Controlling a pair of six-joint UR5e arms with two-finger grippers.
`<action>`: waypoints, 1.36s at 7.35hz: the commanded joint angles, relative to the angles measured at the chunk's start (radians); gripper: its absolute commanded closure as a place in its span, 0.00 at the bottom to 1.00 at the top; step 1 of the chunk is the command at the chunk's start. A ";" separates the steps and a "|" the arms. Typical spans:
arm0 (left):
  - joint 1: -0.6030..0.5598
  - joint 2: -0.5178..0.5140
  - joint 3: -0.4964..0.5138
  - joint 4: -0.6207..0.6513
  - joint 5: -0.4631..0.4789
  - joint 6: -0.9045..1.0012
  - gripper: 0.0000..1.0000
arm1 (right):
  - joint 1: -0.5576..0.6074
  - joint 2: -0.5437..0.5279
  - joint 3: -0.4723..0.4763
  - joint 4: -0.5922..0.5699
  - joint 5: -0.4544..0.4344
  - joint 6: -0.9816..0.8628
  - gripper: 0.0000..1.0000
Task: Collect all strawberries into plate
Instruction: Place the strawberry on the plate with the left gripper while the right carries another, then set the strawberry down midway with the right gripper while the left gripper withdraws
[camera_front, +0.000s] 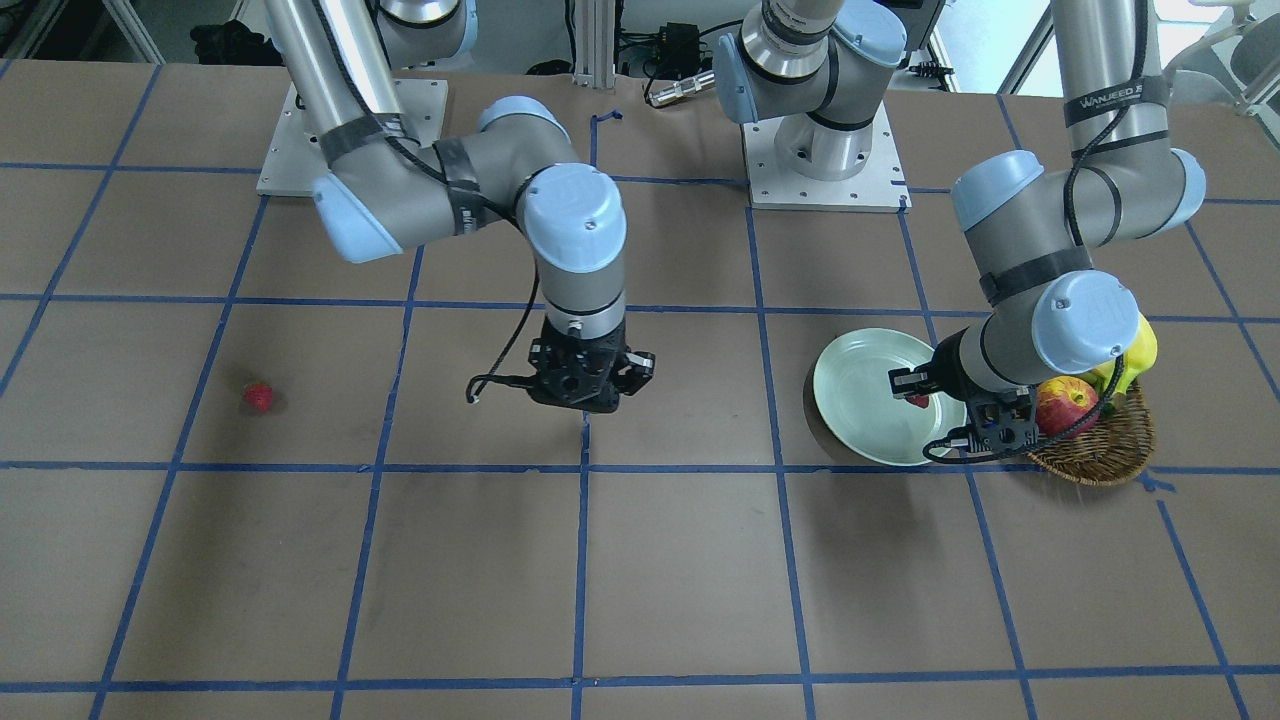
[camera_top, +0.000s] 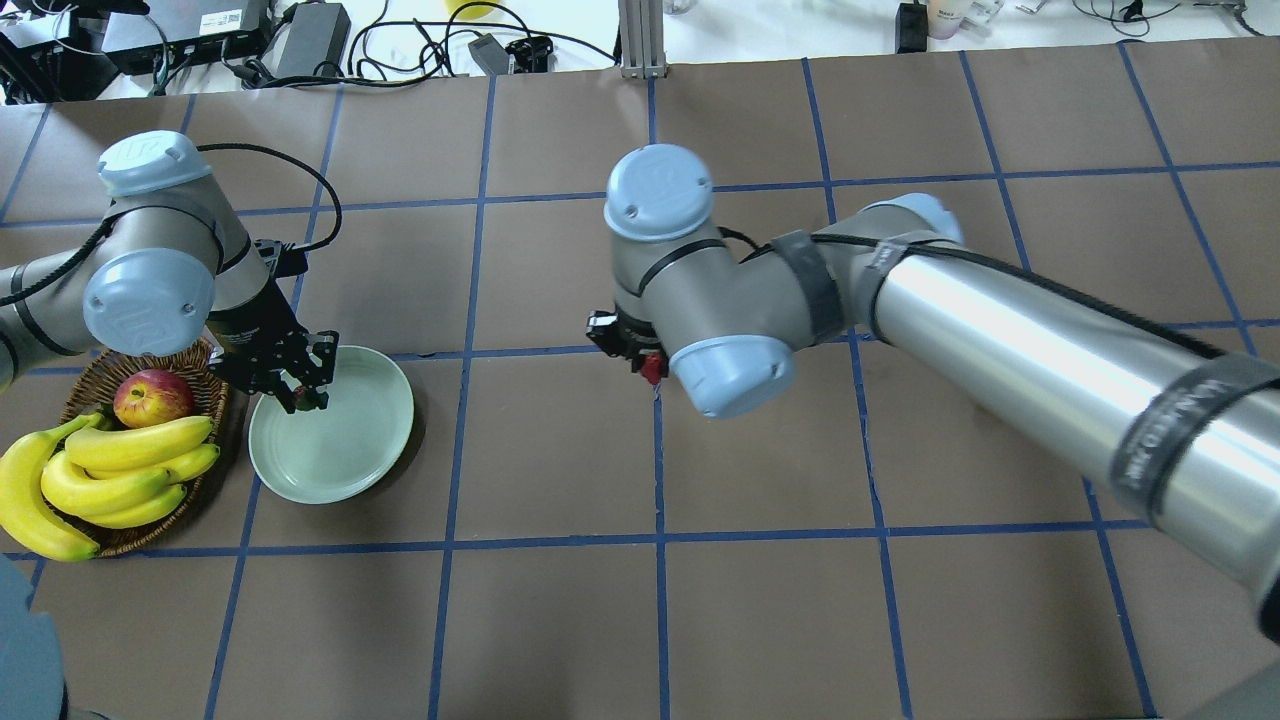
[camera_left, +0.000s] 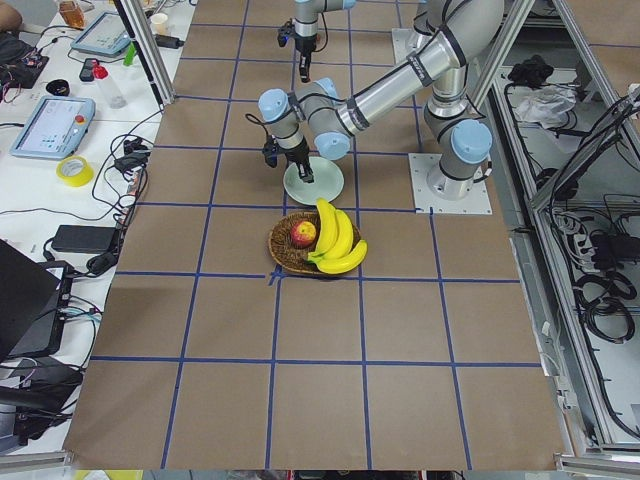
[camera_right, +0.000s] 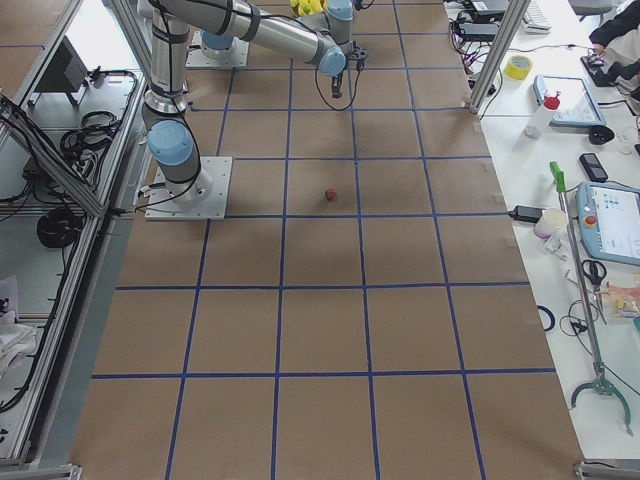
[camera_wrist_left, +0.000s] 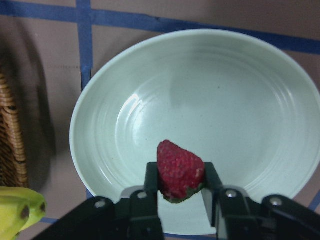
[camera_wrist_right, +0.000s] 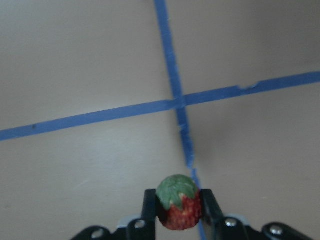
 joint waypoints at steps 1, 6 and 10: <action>0.000 0.003 0.004 0.000 0.000 -0.003 0.00 | 0.078 0.082 -0.063 -0.013 0.007 0.108 0.96; -0.046 0.113 0.180 -0.110 -0.021 -0.038 0.00 | 0.072 0.052 -0.056 -0.004 0.027 0.148 0.00; -0.173 0.276 0.300 -0.276 -0.076 -0.114 0.00 | -0.267 -0.187 0.025 0.304 -0.005 -0.291 0.00</action>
